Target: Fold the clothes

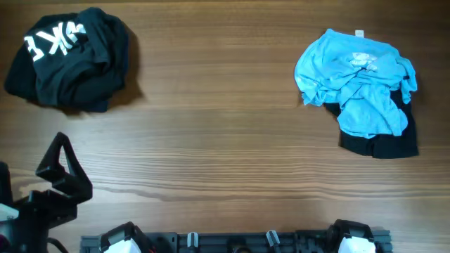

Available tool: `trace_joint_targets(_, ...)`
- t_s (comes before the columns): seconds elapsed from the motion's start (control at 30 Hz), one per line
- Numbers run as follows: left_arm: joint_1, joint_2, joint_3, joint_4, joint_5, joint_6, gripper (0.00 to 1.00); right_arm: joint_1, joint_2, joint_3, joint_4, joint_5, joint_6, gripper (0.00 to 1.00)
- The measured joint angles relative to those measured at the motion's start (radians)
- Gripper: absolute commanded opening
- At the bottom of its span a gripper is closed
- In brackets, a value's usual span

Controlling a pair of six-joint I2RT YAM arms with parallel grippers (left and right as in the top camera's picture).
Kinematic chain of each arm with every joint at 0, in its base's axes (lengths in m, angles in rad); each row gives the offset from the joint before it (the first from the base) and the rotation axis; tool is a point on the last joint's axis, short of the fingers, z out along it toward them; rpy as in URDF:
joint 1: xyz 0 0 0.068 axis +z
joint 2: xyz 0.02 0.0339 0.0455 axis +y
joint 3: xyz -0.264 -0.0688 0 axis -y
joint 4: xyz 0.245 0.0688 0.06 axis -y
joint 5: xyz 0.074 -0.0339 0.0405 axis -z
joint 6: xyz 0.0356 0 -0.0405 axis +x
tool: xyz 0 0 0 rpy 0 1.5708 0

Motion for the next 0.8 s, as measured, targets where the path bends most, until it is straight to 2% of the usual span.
trace_joint_targets(0.2, 0.0, 0.0, 0.0, -0.002, 0.0, 0.0, 1.0, 0.0, 0.0, -0.001, -0.116, 0.011, 0.0, 1.0)
trace_joint_targets(0.53, 0.0, 0.0, 0.0, -0.004, 0.0, 0.0, 1.0, 0.0, 0.0, -0.002, -0.445, 0.012, 0.0, 1.0)
trace_joint_targets(0.8, 0.0, 0.0, 0.0, -0.004, 0.0, 0.0, 1.0, 0.0, 0.0, -0.002, -0.464, 0.012, 0.0, 1.0)
